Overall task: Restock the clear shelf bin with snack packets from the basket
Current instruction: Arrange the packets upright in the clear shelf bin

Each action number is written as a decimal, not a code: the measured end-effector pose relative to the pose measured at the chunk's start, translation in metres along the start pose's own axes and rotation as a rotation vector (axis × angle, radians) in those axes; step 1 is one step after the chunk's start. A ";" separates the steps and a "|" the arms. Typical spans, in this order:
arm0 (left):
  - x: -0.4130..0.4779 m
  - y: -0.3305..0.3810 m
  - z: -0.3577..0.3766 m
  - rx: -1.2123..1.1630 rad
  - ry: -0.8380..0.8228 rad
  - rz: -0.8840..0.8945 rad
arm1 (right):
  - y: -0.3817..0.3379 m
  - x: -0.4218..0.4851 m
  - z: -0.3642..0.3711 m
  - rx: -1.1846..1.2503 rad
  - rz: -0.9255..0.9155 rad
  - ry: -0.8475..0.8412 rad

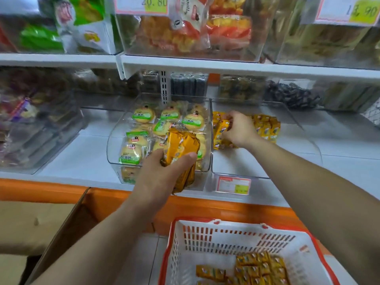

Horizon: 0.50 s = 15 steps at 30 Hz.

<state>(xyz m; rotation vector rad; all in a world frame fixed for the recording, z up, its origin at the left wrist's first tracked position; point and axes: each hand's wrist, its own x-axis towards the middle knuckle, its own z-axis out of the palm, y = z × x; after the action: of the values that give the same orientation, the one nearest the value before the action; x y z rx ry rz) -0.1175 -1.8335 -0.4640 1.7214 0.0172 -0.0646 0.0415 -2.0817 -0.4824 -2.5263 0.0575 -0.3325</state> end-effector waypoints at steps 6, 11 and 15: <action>0.010 -0.005 0.000 -0.035 -0.024 -0.034 | 0.002 0.022 0.021 -0.279 -0.107 -0.023; 0.012 -0.005 0.002 -0.083 -0.017 -0.079 | 0.000 0.017 0.025 -0.315 -0.107 -0.014; 0.011 0.000 0.005 -0.164 -0.018 -0.105 | -0.007 -0.005 -0.001 -0.178 -0.041 -0.035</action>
<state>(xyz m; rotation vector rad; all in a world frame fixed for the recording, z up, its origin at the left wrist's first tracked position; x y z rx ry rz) -0.1070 -1.8383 -0.4655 1.5548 0.0968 -0.1523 0.0362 -2.0764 -0.4787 -2.7122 0.0222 -0.3111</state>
